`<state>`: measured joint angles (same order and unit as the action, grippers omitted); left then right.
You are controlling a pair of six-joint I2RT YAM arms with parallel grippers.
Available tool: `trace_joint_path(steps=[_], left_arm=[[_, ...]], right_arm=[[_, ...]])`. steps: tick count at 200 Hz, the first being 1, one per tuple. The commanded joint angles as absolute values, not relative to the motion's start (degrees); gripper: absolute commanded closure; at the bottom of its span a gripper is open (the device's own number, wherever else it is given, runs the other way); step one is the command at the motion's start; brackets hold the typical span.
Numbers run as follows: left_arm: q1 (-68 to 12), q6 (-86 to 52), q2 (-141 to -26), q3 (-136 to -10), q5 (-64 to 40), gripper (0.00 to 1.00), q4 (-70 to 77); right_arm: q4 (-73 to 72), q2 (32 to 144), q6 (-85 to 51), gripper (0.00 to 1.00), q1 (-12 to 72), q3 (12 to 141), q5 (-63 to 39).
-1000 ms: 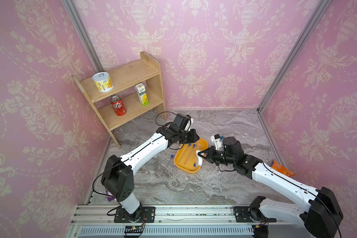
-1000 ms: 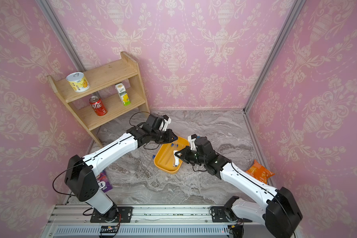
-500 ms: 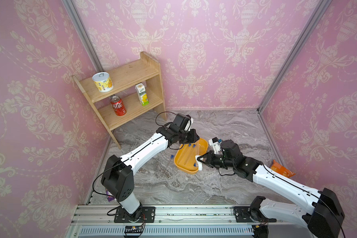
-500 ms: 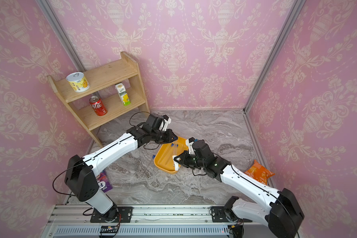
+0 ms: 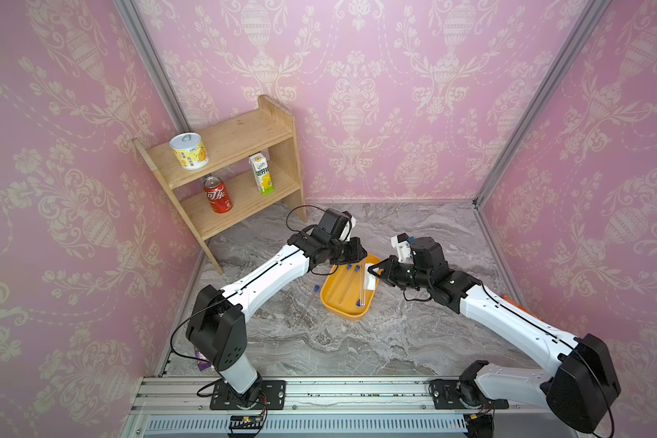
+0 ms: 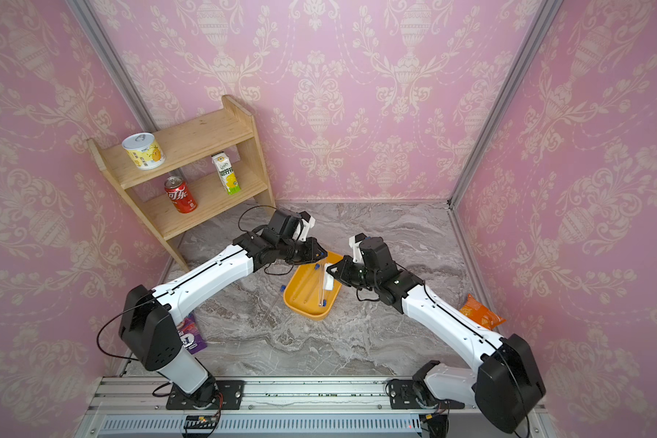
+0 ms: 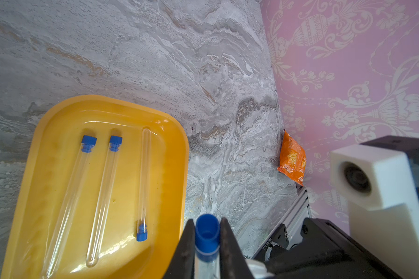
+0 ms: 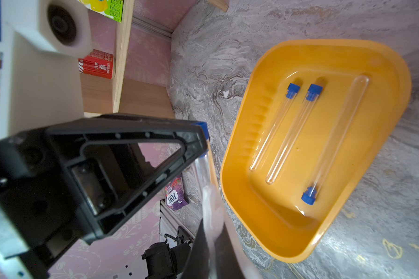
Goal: Wipe the exteriors of test tubes
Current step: Wipe the dirt from the test tube.
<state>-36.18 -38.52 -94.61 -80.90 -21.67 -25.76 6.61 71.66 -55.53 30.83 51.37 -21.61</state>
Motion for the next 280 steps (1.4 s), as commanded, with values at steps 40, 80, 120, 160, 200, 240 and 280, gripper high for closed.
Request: trace_joint_path(steps=[40,80,120,160,200,240,280], left_arm=[[-36.0,-38.7,-94.4,-80.4,-22.5,0.87,-24.9],[-35.8,-38.1,-95.2,-80.8,-21.7,0.87,-25.1],[-35.9,-38.7,-96.0,-80.8,-22.1,0.87,-24.1],[-35.9,-39.3,-95.3,-80.5,-21.5,0.87,-23.3],[-35.9,-40.3,-95.0,-79.5,-21.0,0.87,-21.1],[-34.4,-41.3,-95.4,-79.8,-20.0,0.87,-19.1],[-31.4,-44.0,-96.7,-78.8,-20.9,0.87,-14.5]], right_arm=[[6.7,72.7,-51.4,1.0,28.4,56.0,-24.3],[0.1,66.7,-61.3,1.0,28.3,49.4,-28.6],[-7.1,65.2,-68.7,1.0,28.3,44.5,-28.9],[-9.2,64.3,-68.9,1.0,28.3,42.2,-22.1],[-12.7,66.8,-69.9,1.0,28.4,42.6,-16.9],[-17.9,72.4,-72.0,1.0,28.3,44.2,-14.9],[-19.0,77.3,-71.7,1.0,28.1,47.8,-13.6]])
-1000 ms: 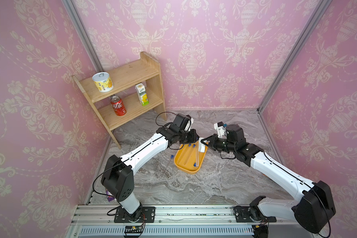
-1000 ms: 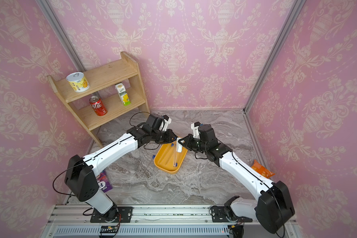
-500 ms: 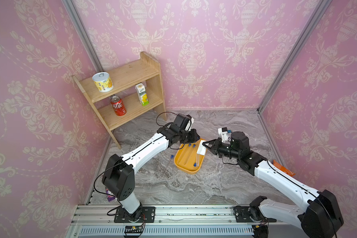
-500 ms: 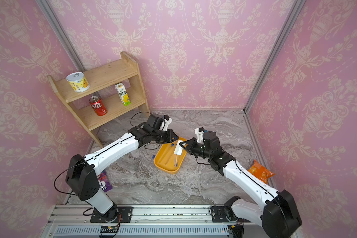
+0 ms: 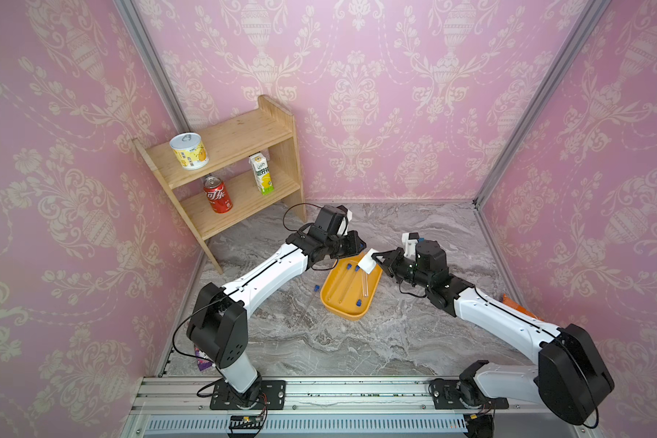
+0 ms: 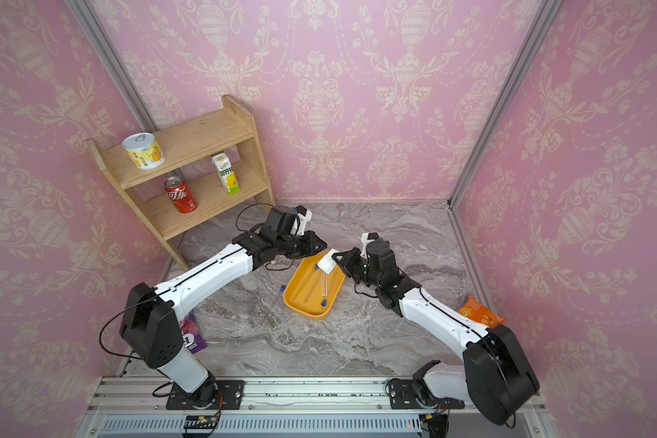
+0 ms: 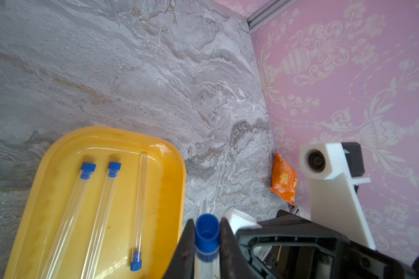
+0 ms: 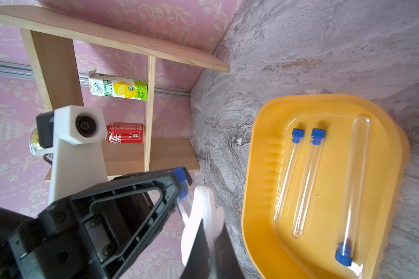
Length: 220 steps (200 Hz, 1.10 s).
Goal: Wipe the exteriors of test tubes
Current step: Wipe the dirt from the test tube.
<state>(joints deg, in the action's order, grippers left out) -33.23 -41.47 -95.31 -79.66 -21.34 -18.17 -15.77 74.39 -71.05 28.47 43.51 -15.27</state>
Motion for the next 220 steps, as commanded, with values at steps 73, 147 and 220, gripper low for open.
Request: trace_joint_path(steps=[73,147,220], left_arm=[[-28.9,-46.1,-98.3,-78.1,-22.1,0.87,-9.2],[-28.0,-46.0,-96.6,-77.3,-22.1,0.87,-8.6],[-27.7,-46.0,-95.6,-76.4,-22.2,0.87,-8.0]], right_arm=[[-19.2,86.0,-71.7,1.0,28.8,53.1,-14.3],[-13.2,84.5,-68.2,1.0,31.7,52.8,-12.5],[-10.2,77.6,-67.5,1.0,33.6,44.0,-9.9]])
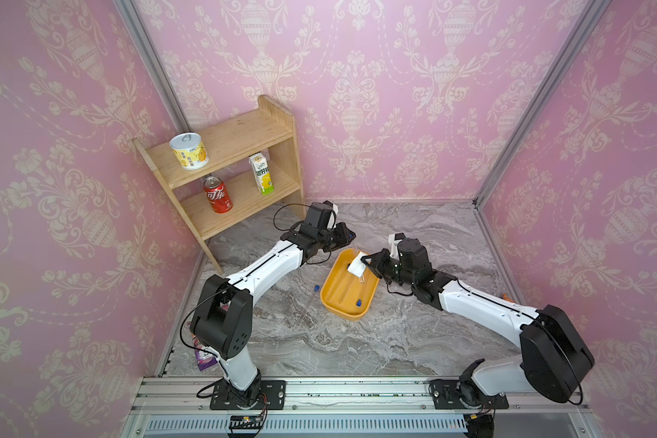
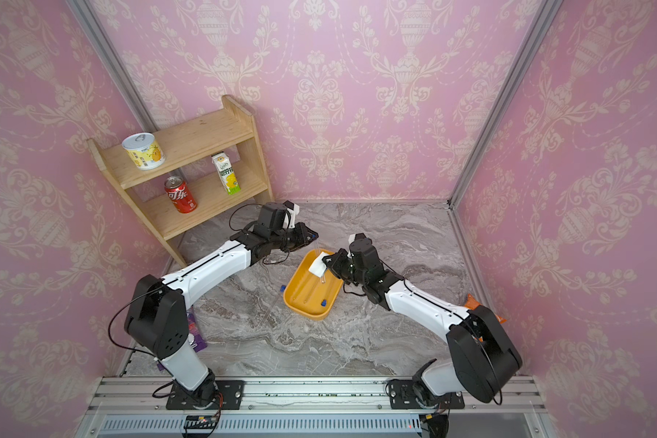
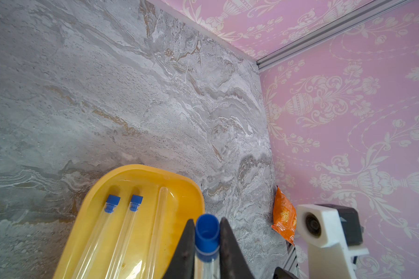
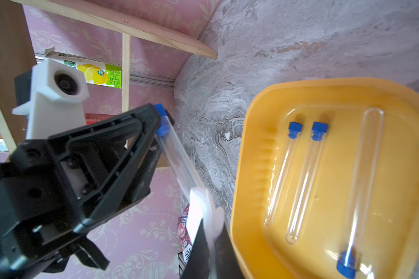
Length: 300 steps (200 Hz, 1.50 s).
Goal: Wipe the exteriors of test tubes
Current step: Wipe the dirt from the test tube.
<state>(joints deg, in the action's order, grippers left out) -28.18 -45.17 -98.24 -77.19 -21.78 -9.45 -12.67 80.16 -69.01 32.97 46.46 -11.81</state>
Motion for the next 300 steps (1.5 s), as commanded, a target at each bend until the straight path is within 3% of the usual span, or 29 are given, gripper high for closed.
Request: trace_joint_path(steps=[1,81,228,300], left_arm=[[-27.7,-46.0,-95.6,-76.5,-22.3,0.87,-8.1],[-27.8,-46.7,-96.0,-77.1,-23.0,0.87,-7.7],[-27.9,-47.4,-94.5,-75.1,-23.4,0.87,-6.8],[-27.9,-47.4,-94.1,-74.9,-23.0,0.87,-6.8]], right_arm=[[-10.1,77.5,-67.5,1.0,33.6,43.9,-9.8],[-8.0,76.1,-66.3,1.0,33.4,43.3,-9.8],[-10.4,91.6,-64.7,1.0,28.6,64.0,-15.1],[-11.3,88.3,-65.2,1.0,28.6,59.0,-15.6]])
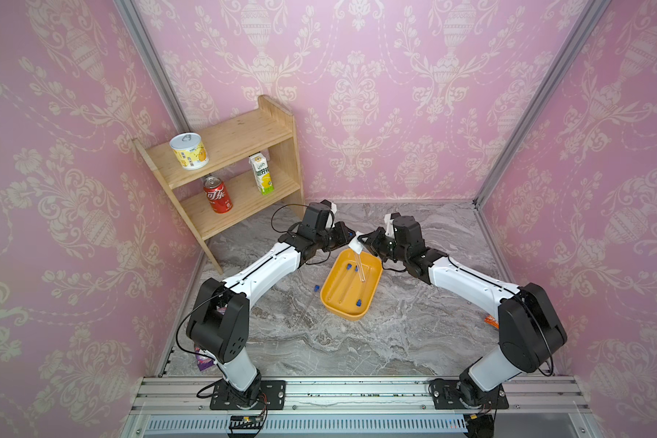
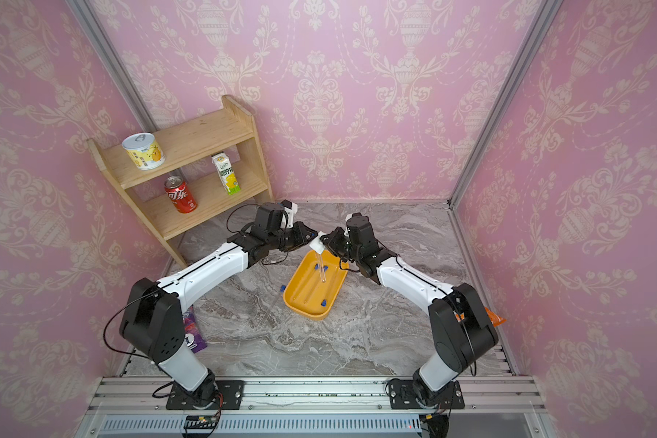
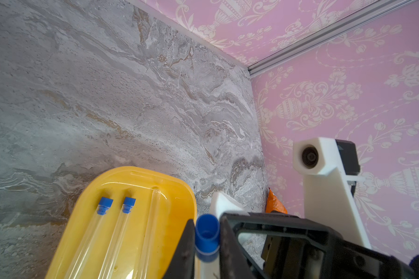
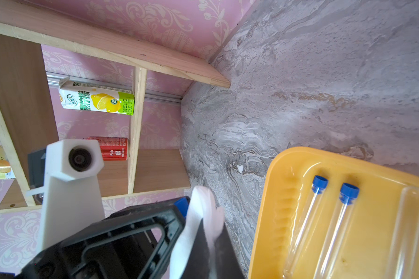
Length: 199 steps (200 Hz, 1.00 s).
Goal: Wipe the exteriors of test tubes
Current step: Wipe the dirt from the test tube.
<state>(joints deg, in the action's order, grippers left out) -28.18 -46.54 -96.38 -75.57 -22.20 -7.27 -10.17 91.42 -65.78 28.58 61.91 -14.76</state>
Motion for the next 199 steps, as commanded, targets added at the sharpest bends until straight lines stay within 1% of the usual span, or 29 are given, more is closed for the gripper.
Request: trace_joint_path(steps=[1,47,96,119,151,199], left_arm=[[-27.9,-47.4,-94.1,-74.9,-23.0,0.87,-6.8],[-27.8,-47.5,-94.2,-75.1,-23.0,0.87,-6.7],[-27.9,-47.5,-94.4,-75.2,-22.9,0.87,-6.6],[-27.8,-47.6,-94.5,-75.2,-23.1,0.87,-6.3],[-27.9,-47.9,-94.5,-75.1,-23.4,0.87,-6.1],[-28.0,-48.4,-94.2,-74.7,-23.8,0.87,-5.4]], right_arm=[[-11.3,88.2,-65.2,1.0,28.6,58.9,-15.7],[-9.4,82.2,-63.9,1.0,29.1,51.9,-16.9],[-7.0,73.8,-64.2,1.0,31.9,44.6,-14.0],[-6.5,71.9,-64.6,1.0,32.1,42.7,-13.6],[-6.8,73.1,-63.9,1.0,32.1,43.5,-13.6],[-8.2,79.8,-61.4,1.0,31.9,51.3,-14.9]])
